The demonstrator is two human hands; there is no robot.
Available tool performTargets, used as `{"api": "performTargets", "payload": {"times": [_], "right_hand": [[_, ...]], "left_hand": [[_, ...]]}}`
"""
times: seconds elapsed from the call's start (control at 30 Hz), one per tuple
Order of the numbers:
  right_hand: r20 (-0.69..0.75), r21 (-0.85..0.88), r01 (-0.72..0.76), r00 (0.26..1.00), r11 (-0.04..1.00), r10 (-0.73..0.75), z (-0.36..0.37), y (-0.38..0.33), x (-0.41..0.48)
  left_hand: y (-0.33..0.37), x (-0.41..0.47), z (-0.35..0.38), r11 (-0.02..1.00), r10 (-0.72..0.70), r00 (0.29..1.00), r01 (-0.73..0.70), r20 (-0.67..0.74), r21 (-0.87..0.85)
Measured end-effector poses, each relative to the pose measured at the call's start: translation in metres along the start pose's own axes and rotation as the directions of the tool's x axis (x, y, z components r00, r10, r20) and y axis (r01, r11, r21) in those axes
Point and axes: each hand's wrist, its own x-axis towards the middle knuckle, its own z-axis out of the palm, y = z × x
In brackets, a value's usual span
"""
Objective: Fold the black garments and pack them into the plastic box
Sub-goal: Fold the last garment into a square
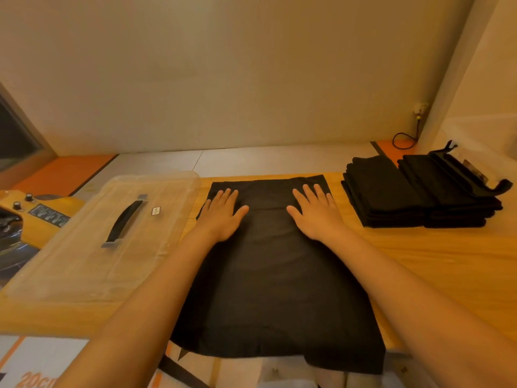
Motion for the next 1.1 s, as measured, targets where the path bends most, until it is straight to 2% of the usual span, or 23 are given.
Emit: {"api": "performTargets", "payload": {"times": [0.13, 0.33, 0.57, 1.1], "right_hand": [[0.036, -0.004, -0.124, 0.992, 0.992, 0.124, 0.003, 0.007, 0.047], [-0.041, -0.026, -0.176, 0.984, 0.984, 0.175, 0.008, 0.016, 0.079], [-0.051, -0.07, -0.179, 0.983, 0.981, 0.176, 0.014, 0.019, 0.084], [-0.068, -0.076, -0.178, 0.983, 0.981, 0.173, 0.015, 0.02, 0.087]], "left_hand": [[-0.015, 0.048, 0.003, 1.0, -0.014, 1.0, 0.014, 0.011, 0.025], [-0.023, 0.076, 0.014, 0.999, -0.008, 0.978, 0.0, -0.207, -0.039], [-0.031, 0.088, 0.023, 0.998, -0.064, 0.99, 0.066, -0.123, 0.012], [-0.031, 0.087, 0.021, 0.996, -0.087, 0.989, 0.089, -0.118, 0.014]]}}
